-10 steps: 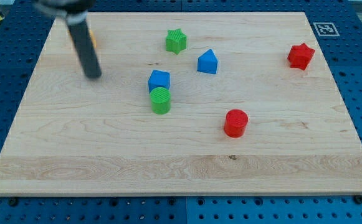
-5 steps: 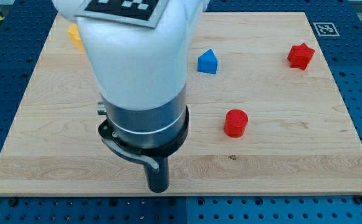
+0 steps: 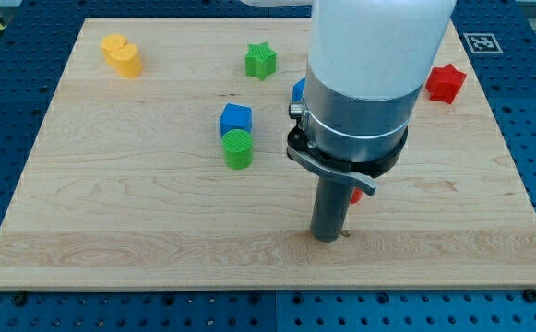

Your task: Move red circle towards top right

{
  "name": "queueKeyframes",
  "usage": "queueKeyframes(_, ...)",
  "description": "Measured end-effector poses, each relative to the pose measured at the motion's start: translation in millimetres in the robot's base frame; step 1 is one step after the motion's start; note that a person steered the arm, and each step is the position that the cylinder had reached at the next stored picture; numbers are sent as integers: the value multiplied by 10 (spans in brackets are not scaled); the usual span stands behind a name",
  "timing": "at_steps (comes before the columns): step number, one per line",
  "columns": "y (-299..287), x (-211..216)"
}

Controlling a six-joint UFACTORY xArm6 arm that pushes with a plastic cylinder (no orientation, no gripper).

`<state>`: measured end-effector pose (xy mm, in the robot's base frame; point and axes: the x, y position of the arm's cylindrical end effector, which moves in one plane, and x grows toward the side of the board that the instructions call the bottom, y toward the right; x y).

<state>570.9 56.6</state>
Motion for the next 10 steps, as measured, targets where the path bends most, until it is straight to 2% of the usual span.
queueKeyframes(2,482,-303)
queueKeyframes(3,846,-644)
queueKeyframes(4,844,-605)
queueKeyframes(6,410,-251)
queueKeyframes(7,367,-287)
queueKeyframes(10,204,-1326)
